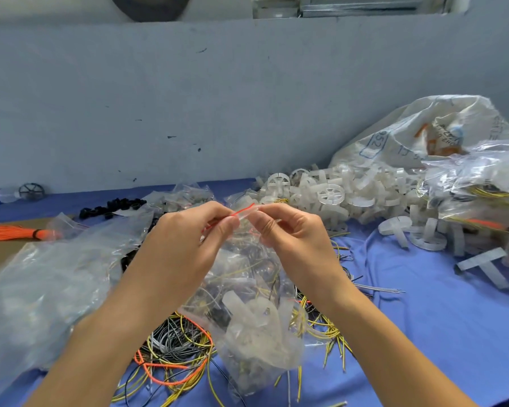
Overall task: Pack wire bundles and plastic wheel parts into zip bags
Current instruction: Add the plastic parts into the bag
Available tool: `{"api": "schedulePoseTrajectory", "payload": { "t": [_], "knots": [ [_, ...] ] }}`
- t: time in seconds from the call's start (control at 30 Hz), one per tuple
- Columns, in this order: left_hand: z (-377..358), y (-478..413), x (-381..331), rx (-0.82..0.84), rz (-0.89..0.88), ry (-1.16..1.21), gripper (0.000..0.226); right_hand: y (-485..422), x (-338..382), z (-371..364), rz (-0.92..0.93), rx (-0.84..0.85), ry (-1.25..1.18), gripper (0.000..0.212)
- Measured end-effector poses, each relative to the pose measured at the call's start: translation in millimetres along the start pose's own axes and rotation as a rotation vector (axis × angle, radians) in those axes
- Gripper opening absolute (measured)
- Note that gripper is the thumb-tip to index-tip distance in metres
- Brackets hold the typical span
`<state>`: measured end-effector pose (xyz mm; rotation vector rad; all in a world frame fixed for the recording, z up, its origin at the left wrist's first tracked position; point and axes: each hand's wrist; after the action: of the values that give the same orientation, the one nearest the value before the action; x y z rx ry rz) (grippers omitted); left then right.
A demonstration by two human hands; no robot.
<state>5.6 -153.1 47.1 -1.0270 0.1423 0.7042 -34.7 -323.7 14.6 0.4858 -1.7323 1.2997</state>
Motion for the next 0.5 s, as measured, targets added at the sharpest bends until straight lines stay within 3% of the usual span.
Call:
{"api": "schedulePoseTrajectory", "payload": {
  "t": [0.5],
  "knots": [
    [-2.6,1.4,-3.4,-0.018,-0.024,0.019,0.032,4.7,-0.4,-4.8,-0.045,0.040,-0.033,0.018]
  ]
}}
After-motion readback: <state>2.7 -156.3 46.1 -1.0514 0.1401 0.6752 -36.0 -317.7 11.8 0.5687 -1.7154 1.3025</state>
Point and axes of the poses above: each hand's wrist, its own y-axis away from the middle knuckle, its own z-axis out of the back of the hand, x = y × z, and after that the axes turned 10 degrees about -x, right-handed
